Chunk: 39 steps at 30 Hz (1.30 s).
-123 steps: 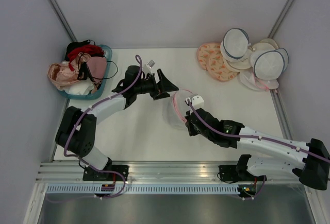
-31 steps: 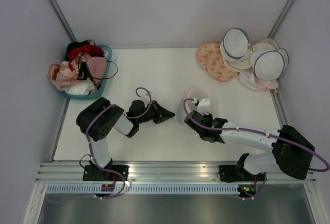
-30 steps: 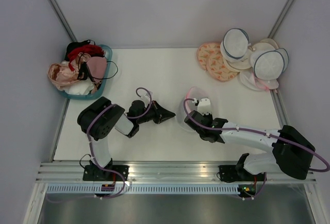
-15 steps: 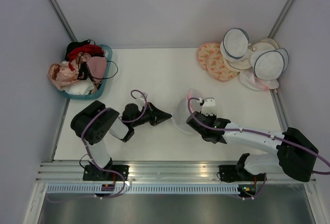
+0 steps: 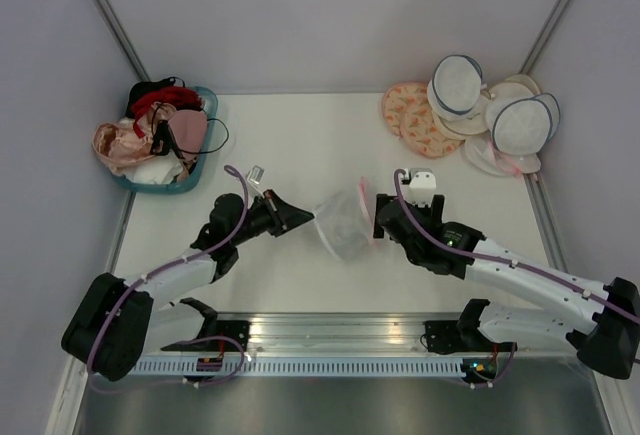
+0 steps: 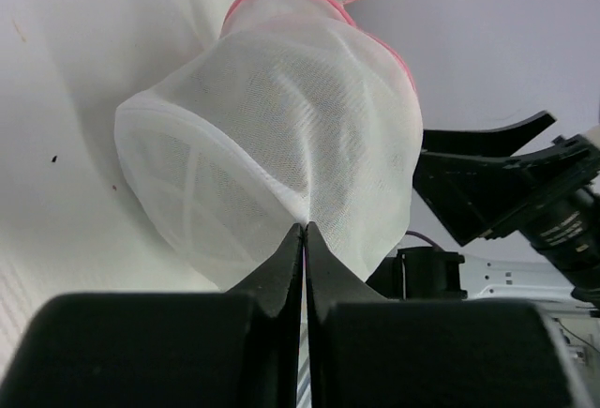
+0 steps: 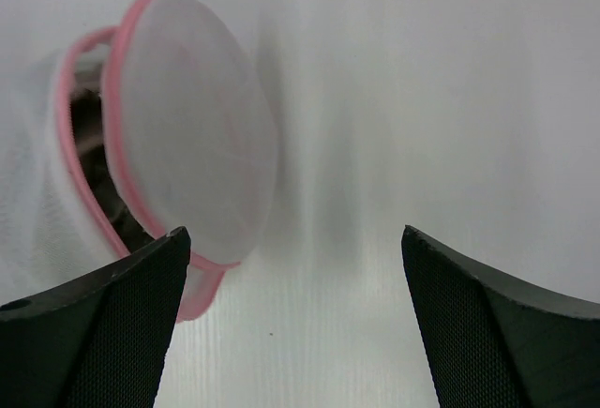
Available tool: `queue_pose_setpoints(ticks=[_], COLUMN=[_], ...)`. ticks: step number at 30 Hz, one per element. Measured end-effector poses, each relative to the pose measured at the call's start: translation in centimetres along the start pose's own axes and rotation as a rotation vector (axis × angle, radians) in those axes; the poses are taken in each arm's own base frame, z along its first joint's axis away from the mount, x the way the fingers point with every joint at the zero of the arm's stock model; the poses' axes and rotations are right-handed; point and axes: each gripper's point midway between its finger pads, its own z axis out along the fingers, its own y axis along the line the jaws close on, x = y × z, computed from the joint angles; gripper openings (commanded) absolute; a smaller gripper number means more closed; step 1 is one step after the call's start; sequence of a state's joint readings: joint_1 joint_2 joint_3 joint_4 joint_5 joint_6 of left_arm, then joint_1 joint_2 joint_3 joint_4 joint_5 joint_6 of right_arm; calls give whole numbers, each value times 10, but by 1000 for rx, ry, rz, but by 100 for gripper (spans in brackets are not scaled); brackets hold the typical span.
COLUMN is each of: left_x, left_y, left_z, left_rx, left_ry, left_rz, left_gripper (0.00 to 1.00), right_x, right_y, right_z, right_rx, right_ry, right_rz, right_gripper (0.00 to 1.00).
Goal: Unzip the laundry bag and remove the bra
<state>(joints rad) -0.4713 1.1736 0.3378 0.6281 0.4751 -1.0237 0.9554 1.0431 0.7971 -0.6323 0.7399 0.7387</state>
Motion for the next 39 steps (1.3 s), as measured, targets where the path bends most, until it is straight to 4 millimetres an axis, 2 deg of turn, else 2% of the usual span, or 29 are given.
queue_pose_setpoints(ticks=[4,9,12,15,17,19,23,28,31,33,34,39], left_x=[4,15,23,25,26,24,19,20,22,22,22,23], left_y=[4,16,25,29,29,30,30,39,45,47,47,47], left_z=[-7,-16,-20,-22,-24,-26,-31,-36,-39,-39,-39,-39], left_rx=[-32,-65,-96,-111,-113,-120,-125,-150,-167,-173,-174,-175], left_ry=[16,35,53,60,60,51,26,25,29,32,32,34], left_rz=[42,57,50,50,53,60,76,78,79,81,82,83], left_gripper=[2,2,2,2,2,2,2,2,2,2,2,2], right_x=[-17,-26,-23,-11,-2,3,1,-22,-29,-29,-28,-18], right_y=[24,53,75,83,77,63,13,-44,-66,-67,-61,-1], right_z=[1,6,16,30,41,50,55,35,22,20,22,24], right_rx=[-70,-159,-216,-221,-174,-97,115,306,388,377,338,-26], right_ry=[-25,-29,-9,28,53,70,61,-28,-63,-50,-43,19], right_rz=[-6,-33,-51,-77,-92,-88,-42,39,35,12,7,28], right_gripper=[98,98,98,98,98,98,98,98,98,98,98,97])
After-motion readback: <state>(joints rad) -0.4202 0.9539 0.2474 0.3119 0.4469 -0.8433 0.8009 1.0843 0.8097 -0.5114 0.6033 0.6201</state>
